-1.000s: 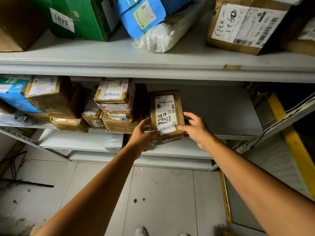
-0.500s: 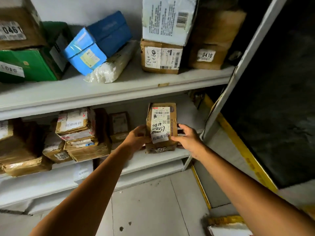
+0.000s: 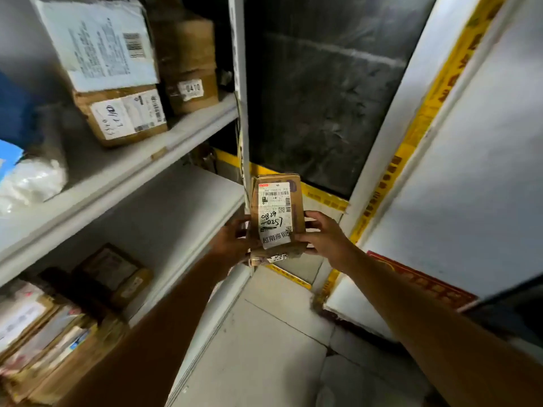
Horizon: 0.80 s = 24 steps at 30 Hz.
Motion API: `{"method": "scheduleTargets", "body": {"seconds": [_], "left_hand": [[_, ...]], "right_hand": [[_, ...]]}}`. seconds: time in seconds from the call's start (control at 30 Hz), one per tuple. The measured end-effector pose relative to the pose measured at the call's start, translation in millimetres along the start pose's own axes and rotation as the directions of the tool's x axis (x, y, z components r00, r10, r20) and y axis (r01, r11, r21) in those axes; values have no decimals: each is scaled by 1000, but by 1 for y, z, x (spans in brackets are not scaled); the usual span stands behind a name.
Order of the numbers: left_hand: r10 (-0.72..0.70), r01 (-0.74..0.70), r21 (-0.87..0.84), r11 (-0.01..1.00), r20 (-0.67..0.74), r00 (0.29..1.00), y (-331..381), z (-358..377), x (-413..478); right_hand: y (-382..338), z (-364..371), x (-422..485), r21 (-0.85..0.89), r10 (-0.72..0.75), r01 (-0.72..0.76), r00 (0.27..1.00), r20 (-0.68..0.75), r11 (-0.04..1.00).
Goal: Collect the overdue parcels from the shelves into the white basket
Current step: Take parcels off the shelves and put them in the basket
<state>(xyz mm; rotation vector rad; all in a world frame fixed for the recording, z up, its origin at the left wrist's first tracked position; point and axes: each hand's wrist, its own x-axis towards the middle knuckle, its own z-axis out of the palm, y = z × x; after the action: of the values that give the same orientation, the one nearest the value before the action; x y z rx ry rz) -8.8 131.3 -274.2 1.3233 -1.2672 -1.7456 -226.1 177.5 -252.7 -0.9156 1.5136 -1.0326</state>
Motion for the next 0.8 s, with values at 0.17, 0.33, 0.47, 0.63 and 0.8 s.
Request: {"method": "scheduleTargets", "body": {"seconds": [0.17,0.33,0.47,0.63,0.8], "left_hand": [[8,-30,99,995,218,976,0,82,1],[-57,-17,159,987,451,890,-3,183,-12],[-106,-46,236,971,591,800,-9,277,-27],[-175,-96,317,944,722,669,-24,384,-46],[-233,-203,410,889,788,570,-35,476,-63]], "right_hand": [[20,-70,-65,82,54,-36,973,-226,996],[49,-146,-137,155,105,-44,905,-413,987],[74,-203,-200,245,158,-13,799,-580,969],[111,-270,-267,263,196,7,648,-736,965],[136,-322,-322,301,234,44,526,-818,953]]}}
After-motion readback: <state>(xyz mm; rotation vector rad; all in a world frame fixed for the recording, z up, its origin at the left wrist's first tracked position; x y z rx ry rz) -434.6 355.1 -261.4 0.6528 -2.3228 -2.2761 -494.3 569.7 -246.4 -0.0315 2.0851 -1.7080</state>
